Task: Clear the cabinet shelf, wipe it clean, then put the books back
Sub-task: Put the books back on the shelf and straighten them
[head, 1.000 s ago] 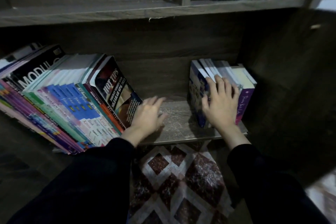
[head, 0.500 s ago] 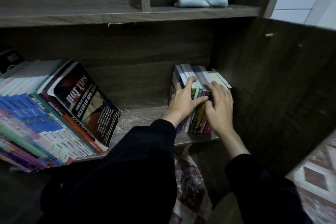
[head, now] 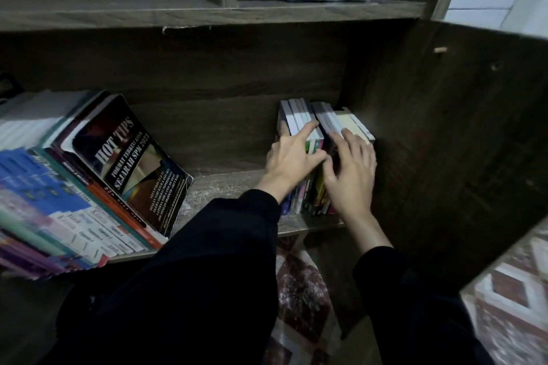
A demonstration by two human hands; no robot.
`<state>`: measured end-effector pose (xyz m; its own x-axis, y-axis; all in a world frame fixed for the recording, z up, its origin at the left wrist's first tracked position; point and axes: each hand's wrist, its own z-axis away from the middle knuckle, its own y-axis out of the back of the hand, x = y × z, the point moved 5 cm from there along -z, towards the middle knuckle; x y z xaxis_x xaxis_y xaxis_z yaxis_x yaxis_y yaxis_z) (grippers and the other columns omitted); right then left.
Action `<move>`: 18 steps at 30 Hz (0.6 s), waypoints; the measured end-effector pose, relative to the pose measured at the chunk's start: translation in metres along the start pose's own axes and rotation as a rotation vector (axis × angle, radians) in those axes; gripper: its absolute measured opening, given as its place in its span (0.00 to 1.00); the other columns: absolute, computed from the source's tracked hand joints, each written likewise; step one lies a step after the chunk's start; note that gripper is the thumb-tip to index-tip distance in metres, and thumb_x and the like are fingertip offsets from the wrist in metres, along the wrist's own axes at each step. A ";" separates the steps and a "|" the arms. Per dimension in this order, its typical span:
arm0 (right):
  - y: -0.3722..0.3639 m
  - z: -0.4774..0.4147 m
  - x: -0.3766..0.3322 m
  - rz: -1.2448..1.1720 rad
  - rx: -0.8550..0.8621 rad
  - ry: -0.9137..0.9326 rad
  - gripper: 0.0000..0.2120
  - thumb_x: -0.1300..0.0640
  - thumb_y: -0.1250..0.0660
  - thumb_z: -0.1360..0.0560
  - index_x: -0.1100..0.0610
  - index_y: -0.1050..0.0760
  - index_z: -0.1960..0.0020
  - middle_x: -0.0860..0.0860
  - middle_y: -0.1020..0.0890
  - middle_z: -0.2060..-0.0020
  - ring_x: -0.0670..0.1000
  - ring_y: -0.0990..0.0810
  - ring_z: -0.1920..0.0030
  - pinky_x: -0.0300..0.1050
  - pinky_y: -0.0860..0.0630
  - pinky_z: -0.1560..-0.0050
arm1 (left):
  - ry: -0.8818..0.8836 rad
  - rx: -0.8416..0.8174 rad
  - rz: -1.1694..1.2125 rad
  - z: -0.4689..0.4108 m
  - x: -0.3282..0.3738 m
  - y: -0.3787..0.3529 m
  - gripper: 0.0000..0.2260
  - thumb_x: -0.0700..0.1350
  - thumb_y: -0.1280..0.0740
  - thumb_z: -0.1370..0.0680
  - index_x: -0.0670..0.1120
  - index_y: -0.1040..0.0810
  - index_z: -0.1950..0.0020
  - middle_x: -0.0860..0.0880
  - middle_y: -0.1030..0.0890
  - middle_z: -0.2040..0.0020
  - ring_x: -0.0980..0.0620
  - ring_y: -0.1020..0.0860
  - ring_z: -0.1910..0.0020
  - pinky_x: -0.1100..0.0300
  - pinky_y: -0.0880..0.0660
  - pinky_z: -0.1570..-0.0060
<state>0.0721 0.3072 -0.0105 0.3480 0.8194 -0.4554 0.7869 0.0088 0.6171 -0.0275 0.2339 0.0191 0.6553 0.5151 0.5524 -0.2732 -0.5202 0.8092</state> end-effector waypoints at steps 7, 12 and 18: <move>-0.006 0.002 0.000 -0.055 -0.032 -0.069 0.22 0.57 0.40 0.21 0.51 0.34 0.28 0.51 0.35 0.27 0.53 0.45 0.25 0.63 0.43 0.27 | 0.093 0.125 -0.017 -0.002 0.004 0.005 0.26 0.52 0.34 0.24 0.55 0.38 0.27 0.34 0.42 0.27 0.34 0.24 0.43 0.49 0.26 0.49; -0.008 0.002 -0.003 -0.049 -0.021 -0.075 0.22 0.58 0.40 0.22 0.52 0.34 0.29 0.52 0.35 0.28 0.54 0.43 0.26 0.61 0.38 0.30 | 0.165 0.217 0.051 0.006 -0.023 0.023 0.28 0.50 0.33 0.24 0.56 0.37 0.25 0.41 0.34 0.30 0.38 0.28 0.37 0.51 0.28 0.43; -0.010 0.003 -0.005 -0.037 -0.008 -0.061 0.22 0.59 0.39 0.23 0.53 0.33 0.29 0.53 0.33 0.29 0.56 0.41 0.27 0.61 0.39 0.29 | 0.299 0.345 0.163 0.026 -0.071 0.052 0.27 0.51 0.32 0.25 0.54 0.33 0.26 0.41 0.29 0.32 0.41 0.29 0.35 0.53 0.31 0.39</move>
<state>0.0641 0.3016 -0.0160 0.3492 0.7820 -0.5162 0.7956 0.0436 0.6042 -0.0701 0.1526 0.0171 0.3785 0.5548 0.7409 -0.0729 -0.7801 0.6214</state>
